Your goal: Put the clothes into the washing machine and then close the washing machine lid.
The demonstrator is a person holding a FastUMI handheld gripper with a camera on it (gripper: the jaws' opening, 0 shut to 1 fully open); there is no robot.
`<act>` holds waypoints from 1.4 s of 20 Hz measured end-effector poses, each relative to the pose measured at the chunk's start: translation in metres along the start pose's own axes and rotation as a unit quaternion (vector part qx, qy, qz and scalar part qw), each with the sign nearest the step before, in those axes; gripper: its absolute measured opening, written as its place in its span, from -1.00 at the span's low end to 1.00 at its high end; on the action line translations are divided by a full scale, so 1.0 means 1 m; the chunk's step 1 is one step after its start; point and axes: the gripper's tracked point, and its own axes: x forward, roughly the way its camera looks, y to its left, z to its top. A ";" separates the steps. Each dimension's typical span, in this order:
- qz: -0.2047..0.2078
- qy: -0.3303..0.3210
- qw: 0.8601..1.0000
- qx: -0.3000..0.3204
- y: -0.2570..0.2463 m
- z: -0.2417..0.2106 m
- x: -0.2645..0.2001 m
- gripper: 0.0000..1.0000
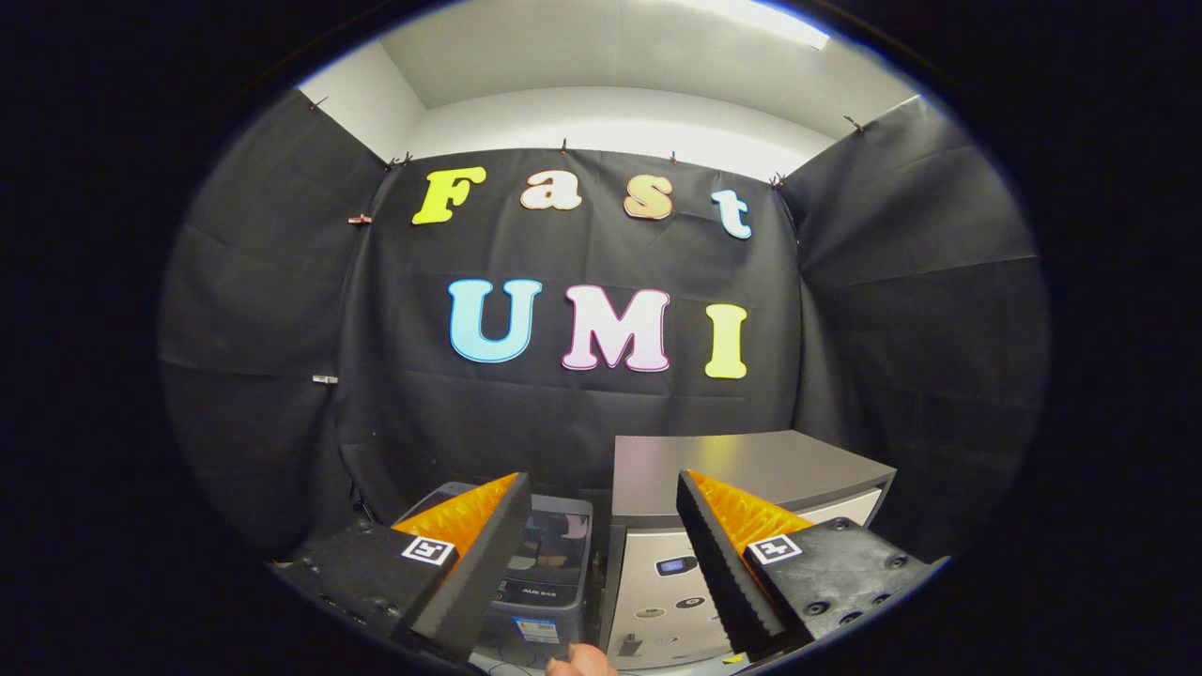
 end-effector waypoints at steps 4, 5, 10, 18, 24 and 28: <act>0.000 -0.001 1.000 0.001 0.000 0.001 0.000 0.95; -0.002 0.000 1.000 0.000 -0.001 0.000 0.000 0.95; -0.005 0.000 1.000 0.001 -0.002 -0.002 -0.005 0.95; 0.001 0.014 1.000 0.003 0.009 -0.008 -0.004 0.95; 0.004 0.017 1.000 0.004 0.016 -0.008 -0.005 0.95; 0.002 0.011 1.000 0.001 0.016 -0.001 -0.006 0.95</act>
